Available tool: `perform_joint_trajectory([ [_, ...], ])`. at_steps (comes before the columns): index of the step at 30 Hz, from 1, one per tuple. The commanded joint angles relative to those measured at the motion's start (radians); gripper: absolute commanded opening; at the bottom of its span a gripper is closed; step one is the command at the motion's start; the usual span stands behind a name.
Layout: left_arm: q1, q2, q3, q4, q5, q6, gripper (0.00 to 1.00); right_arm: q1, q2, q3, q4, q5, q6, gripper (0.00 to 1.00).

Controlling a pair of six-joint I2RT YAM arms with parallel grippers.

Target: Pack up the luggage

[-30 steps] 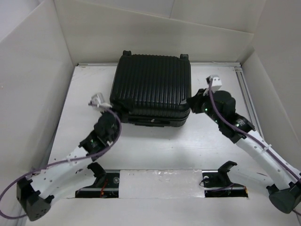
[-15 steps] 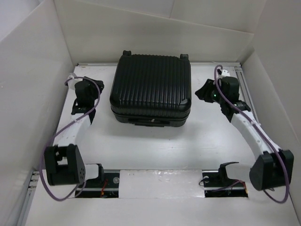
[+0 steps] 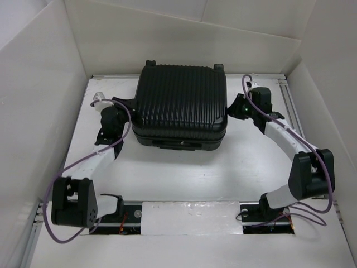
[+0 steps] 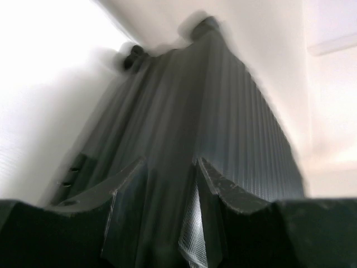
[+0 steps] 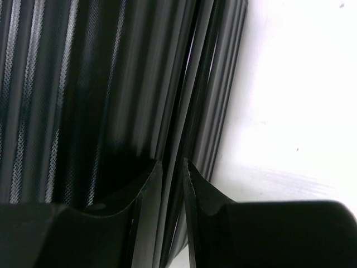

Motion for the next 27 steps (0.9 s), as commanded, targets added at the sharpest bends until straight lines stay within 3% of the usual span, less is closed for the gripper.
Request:
perform_joint_trajectory([
  [1, -0.147, -0.071, -0.082, 0.022, 0.137, -0.024, 0.36, 0.035, 0.012, 0.104, 0.076, -0.092, 0.003, 0.3],
  [6, -0.351, -0.186, -0.162, 0.058, 0.062, -0.055, 0.36, -0.001, 0.061, 0.218, 0.01, -0.112, -0.02, 0.33],
  [11, -0.45, -0.229, -0.206, 0.092, 0.076, -0.103, 0.36, -0.026, 0.071, 0.356, -0.088, -0.126, -0.072, 0.38],
  [14, -0.459, -0.304, -0.216, 0.078, 0.055, -0.08, 0.39, -0.035, -0.009, 0.368, -0.151, -0.066, -0.113, 0.55],
  [17, -0.459, -0.407, -0.185, 0.041, 0.064, -0.043, 0.45, -0.002, -0.199, 0.26, -0.107, -0.02, -0.136, 0.57],
  [18, -0.459, -0.429, -0.158, 0.024, 0.064, -0.023, 0.47, 0.011, -0.262, 0.132, -0.071, -0.034, -0.136, 0.54],
  [21, -0.459, -0.519, -0.133, -0.089, 0.026, 0.047, 0.62, 0.087, -0.521, -0.111, 0.103, -0.063, -0.106, 0.33],
  [22, -0.459, -0.544, -0.124, -0.126, -0.001, 0.069, 0.64, 0.107, -0.575, -0.274, 0.149, -0.063, -0.091, 0.17],
  [23, -0.459, -0.595, -0.124, -0.163, -0.031, 0.089, 0.64, 0.126, -0.663, -0.35, 0.187, -0.049, -0.063, 0.11],
  [25, -0.459, -0.642, -0.195, -0.232, -0.111, 0.103, 0.64, 0.172, -0.713, -0.532, 0.32, -0.018, -0.041, 0.03],
  [27, -0.459, -0.698, -0.251, -0.253, -0.146, 0.091, 0.63, 0.182, -0.689, -0.573, 0.379, -0.032, -0.032, 0.02],
])
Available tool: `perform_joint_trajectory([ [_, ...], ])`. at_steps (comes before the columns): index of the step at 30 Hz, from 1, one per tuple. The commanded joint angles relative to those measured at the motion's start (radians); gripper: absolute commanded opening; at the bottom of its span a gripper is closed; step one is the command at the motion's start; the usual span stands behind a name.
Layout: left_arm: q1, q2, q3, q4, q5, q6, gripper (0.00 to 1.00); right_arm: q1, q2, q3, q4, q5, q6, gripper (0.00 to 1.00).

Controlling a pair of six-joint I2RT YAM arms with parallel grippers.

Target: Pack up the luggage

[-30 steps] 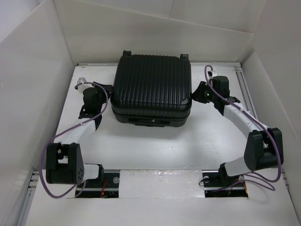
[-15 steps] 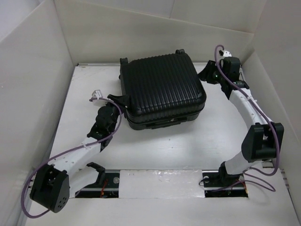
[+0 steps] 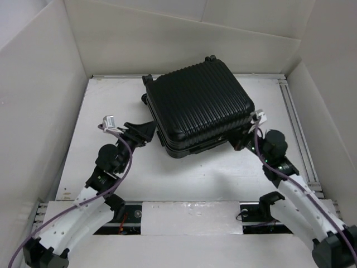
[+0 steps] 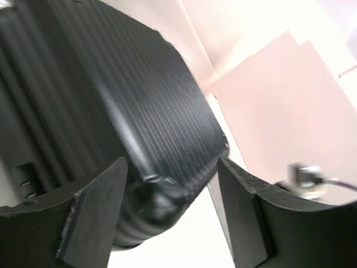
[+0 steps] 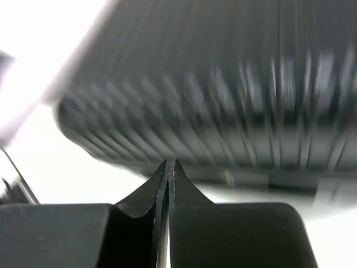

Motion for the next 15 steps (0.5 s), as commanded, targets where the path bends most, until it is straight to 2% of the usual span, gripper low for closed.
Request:
perform_joint_trajectory([
  [1, 0.0, -0.065, -0.086, -0.096, -0.083, 0.025, 0.61, 0.032, 0.082, -0.091, 0.171, -0.032, 0.038, 0.02],
  [5, 0.009, -0.083, -0.211, -0.106, -0.083, -0.002, 0.6, 0.085, 0.182, -0.114, 0.251, 0.01, 0.038, 0.25],
  [6, 0.009, -0.083, -0.229, -0.095, -0.083, -0.002, 0.6, 0.085, 0.191, -0.133, 0.266, 0.03, 0.038, 0.37],
  [7, 0.009, -0.073, -0.244, -0.068, -0.069, -0.002, 0.6, 0.085, 0.205, -0.142, 0.298, 0.053, 0.038, 0.41],
  [12, 0.019, -0.025, -0.254, -0.053, -0.049, 0.01, 0.58, 0.063, 0.289, -0.148, 0.382, 0.03, 0.038, 0.43],
  [15, 0.028, 0.003, -0.254, -0.034, -0.049, 0.022, 0.58, 0.054, 0.332, -0.139, 0.382, 0.03, 0.029, 0.4],
])
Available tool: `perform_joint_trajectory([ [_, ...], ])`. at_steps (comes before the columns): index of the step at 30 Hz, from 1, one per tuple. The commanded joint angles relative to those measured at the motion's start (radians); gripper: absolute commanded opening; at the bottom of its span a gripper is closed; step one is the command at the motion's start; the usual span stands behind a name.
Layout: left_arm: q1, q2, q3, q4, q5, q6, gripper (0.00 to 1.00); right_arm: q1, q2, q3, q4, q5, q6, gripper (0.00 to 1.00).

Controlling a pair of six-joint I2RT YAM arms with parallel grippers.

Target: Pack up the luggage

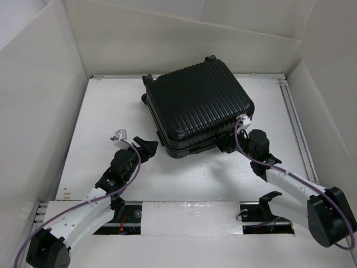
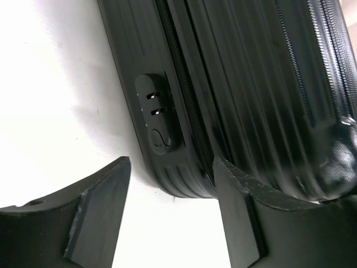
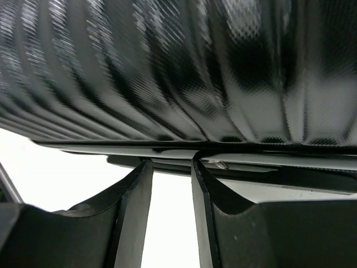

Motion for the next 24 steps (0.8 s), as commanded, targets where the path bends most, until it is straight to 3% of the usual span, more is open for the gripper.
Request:
perform_joint_trajectory([
  [1, 0.007, 0.013, 0.013, 0.066, 0.015, 0.021, 0.56, -0.008, 0.019, 0.017, 0.105, 0.005, -0.019, 0.4],
  [9, 0.027, 0.056, 0.013, 0.109, 0.037, 0.032, 0.54, -0.017, -0.12, -0.015, 0.049, 0.014, -0.01, 0.41],
  [14, 0.027, 0.077, 0.013, 0.136, 0.046, 0.041, 0.54, -0.036, -0.189, -0.015, -0.084, 0.149, -0.019, 0.48],
  [16, 0.027, 0.095, 0.013, 0.159, 0.046, 0.041, 0.53, -0.056, -0.147, -0.026, -0.084, 0.108, -0.028, 0.51],
  [24, 0.027, 0.106, 0.013, 0.178, 0.064, 0.041, 0.5, -0.065, 0.032, 0.069, -0.058, -0.055, -0.064, 0.49],
])
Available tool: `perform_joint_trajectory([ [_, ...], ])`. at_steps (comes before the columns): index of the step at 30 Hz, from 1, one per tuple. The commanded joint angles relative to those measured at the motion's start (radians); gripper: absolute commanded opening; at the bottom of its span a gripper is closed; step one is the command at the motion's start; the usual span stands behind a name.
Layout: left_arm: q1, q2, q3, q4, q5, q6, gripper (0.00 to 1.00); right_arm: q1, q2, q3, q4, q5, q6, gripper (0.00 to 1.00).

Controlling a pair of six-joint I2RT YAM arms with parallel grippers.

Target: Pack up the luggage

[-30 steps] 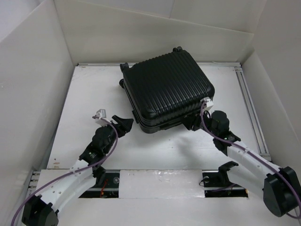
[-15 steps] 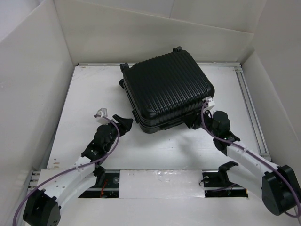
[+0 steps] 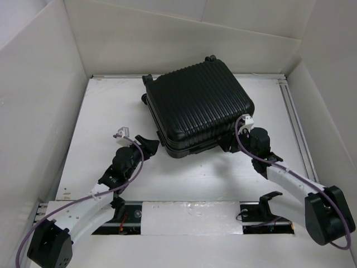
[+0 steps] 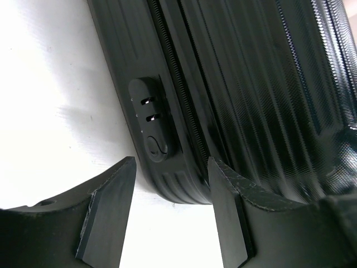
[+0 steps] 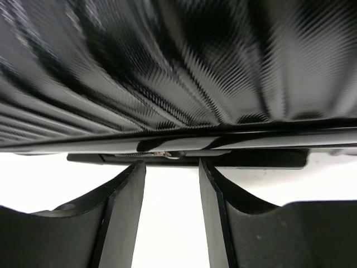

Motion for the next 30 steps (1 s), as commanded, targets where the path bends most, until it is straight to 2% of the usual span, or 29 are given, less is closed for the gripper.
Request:
perform_joint_trajectory([
  [1, 0.005, -0.001, 0.013, 0.066, 0.016, 0.014, 0.5, -0.003, 0.024, 0.053, 0.039, -0.07, -0.027, 0.49],
  [8, 0.005, 0.04, 0.013, 0.101, 0.007, 0.014, 0.49, -0.003, 0.061, 0.053, 0.091, -0.075, -0.027, 0.5],
  [13, 0.005, 0.109, -0.006, 0.158, 0.007, 0.014, 0.44, -0.003, 0.082, 0.065, 0.126, -0.052, -0.027, 0.4],
  [16, 0.005, 0.129, -0.006, 0.186, 0.016, 0.023, 0.41, 0.007, 0.091, 0.074, 0.126, -0.014, -0.027, 0.39],
  [18, 0.005, 0.157, -0.006, 0.195, 0.016, 0.023, 0.38, 0.016, 0.091, 0.084, 0.126, 0.02, -0.027, 0.42],
  [20, 0.005, 0.166, -0.006, 0.195, 0.016, 0.032, 0.38, 0.016, 0.079, 0.084, 0.115, 0.038, -0.036, 0.54],
  [22, 0.005, 0.166, -0.006, 0.195, 0.025, 0.032, 0.38, 0.016, 0.079, 0.084, 0.115, 0.051, -0.036, 0.56],
  [28, 0.005, 0.197, -0.006, 0.224, 0.025, 0.042, 0.37, 0.016, 0.104, 0.104, 0.115, 0.037, -0.057, 0.42],
  [29, 0.005, 0.197, -0.006, 0.235, 0.025, 0.042, 0.37, 0.025, 0.104, 0.104, 0.115, 0.026, -0.057, 0.39],
  [30, 0.005, 0.207, -0.006, 0.235, 0.034, 0.042, 0.36, 0.025, 0.104, 0.104, 0.134, 0.026, -0.057, 0.31],
])
